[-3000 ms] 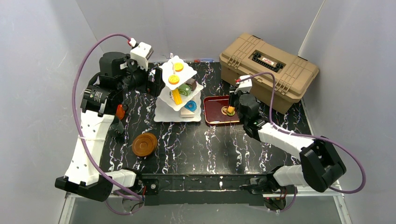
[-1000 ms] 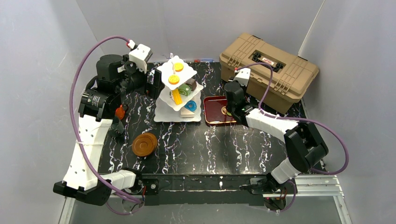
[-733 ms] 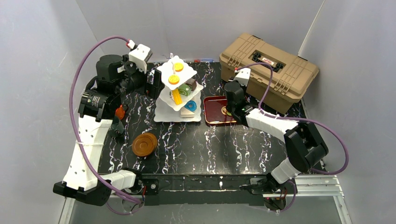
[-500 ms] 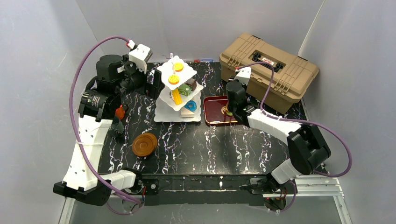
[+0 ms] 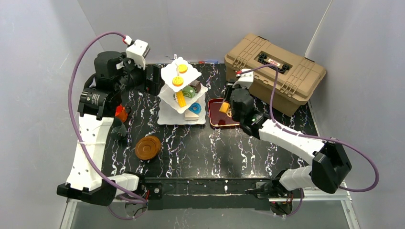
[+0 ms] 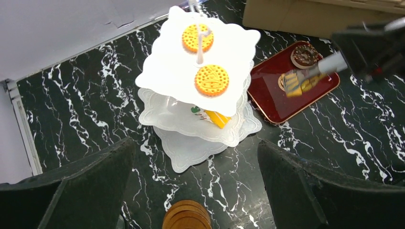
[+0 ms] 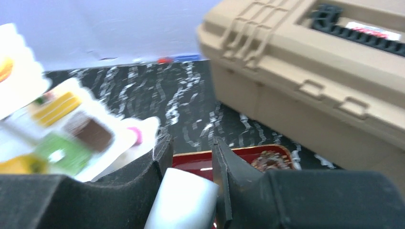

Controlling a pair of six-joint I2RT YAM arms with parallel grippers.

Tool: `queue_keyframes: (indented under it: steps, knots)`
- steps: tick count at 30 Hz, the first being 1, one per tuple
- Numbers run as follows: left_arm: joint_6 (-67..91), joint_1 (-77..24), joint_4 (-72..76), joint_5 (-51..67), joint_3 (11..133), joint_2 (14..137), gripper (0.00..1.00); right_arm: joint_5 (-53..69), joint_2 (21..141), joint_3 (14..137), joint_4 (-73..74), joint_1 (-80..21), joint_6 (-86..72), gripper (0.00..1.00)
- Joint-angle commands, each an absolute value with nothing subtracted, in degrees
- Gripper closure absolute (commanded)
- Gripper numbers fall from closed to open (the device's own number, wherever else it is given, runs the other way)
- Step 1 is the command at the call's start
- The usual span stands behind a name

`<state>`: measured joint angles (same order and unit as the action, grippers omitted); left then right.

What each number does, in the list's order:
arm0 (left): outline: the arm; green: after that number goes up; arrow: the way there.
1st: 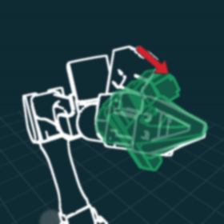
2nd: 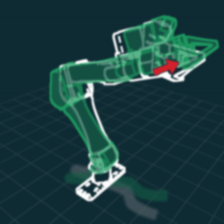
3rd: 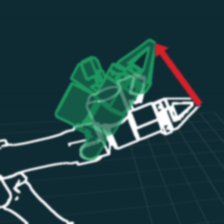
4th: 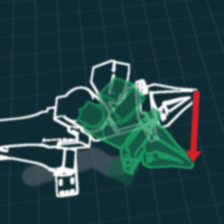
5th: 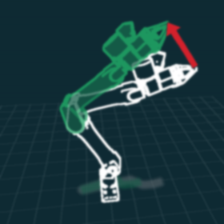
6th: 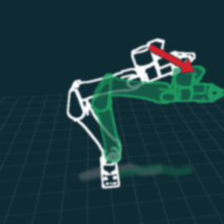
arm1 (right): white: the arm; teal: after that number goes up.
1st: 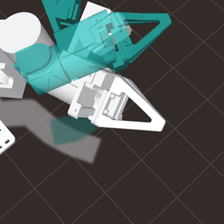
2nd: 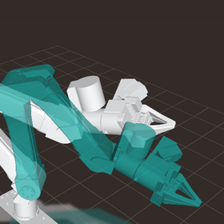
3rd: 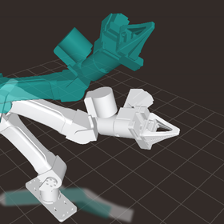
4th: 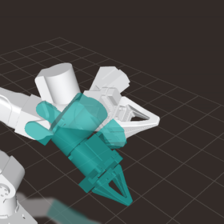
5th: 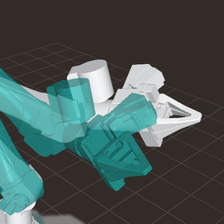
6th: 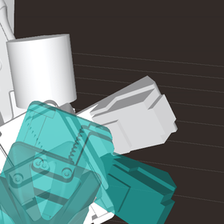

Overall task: Serve the afternoon tea
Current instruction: Pick up the desert from the tray, then place the desert on the desert table.

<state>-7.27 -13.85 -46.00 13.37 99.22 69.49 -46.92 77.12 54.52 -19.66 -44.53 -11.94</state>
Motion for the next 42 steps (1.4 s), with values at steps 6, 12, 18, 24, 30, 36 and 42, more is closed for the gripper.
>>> queue_keyframes:
  steps: [6,12,18,24,30,36,42]
  knots:
    - [-3.78,-6.95,-49.28,18.36,102.41,72.46,0.02,-52.44,73.79,52.89,-25.39,-60.99,-10.72,0.99]
    - [-3.84,-5.79,-49.61,19.16,102.74,72.49,0.02,-50.86,81.58,56.88,-33.03,-67.13,-9.16,0.99]
    - [-4.75,-5.11,-49.76,19.51,102.51,71.92,0.02,-47.44,91.86,62.77,-42.86,-68.79,-6.44,0.99]
    - [-5.60,-4.59,-49.71,19.84,102.29,71.14,0.02,-46.76,100.60,66.69,-53.47,-69.95,-2.66,0.99]
    - [-5.76,-4.19,-49.41,20.53,101.76,70.46,0.02,-47.54,108.97,69.49,-63.11,-70.14,3.72,0.99]
    - [-6.27,-3.79,-48.72,21.14,99.97,69.33,0.02,-48.63,114.93,71.41,-71.19,-70.11,8.54,0.99]
    - [-7.11,-3.52,-48.46,22.11,98.79,68.43,0.02,-49.53,115.04,69.42,-76.19,-70.45,11.20,0.99]
